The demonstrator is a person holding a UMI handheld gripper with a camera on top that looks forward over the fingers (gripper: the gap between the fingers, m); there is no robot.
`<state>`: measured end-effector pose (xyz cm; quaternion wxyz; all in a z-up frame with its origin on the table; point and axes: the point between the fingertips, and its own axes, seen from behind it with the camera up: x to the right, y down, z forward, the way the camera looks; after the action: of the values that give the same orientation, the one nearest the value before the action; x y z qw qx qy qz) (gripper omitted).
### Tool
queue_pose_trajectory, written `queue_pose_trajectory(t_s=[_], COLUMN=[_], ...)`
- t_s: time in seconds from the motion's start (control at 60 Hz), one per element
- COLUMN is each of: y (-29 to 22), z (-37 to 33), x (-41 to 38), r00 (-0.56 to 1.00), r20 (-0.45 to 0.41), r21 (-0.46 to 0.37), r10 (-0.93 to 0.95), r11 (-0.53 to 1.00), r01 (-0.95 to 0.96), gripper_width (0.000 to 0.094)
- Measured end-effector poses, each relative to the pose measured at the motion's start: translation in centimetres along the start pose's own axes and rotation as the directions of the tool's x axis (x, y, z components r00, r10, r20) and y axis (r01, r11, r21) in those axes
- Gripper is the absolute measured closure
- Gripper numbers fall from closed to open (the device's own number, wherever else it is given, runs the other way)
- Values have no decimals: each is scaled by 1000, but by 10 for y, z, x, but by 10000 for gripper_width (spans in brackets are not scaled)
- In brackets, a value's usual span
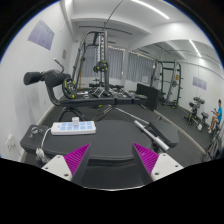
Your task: Unplug charger
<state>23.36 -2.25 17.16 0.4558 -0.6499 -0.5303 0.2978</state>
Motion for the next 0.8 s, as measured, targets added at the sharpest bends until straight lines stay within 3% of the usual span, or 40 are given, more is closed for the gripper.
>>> queue_pose_trajectory(t_s=[0.55,0.8], y=[-1,-1], z=[135,220], x=[-174,-209], r00=[961,954], r20=[263,291], r21=[35,58], r10=[-88,-73], r11=[996,997], r01=[82,58], gripper_width=[82,80])
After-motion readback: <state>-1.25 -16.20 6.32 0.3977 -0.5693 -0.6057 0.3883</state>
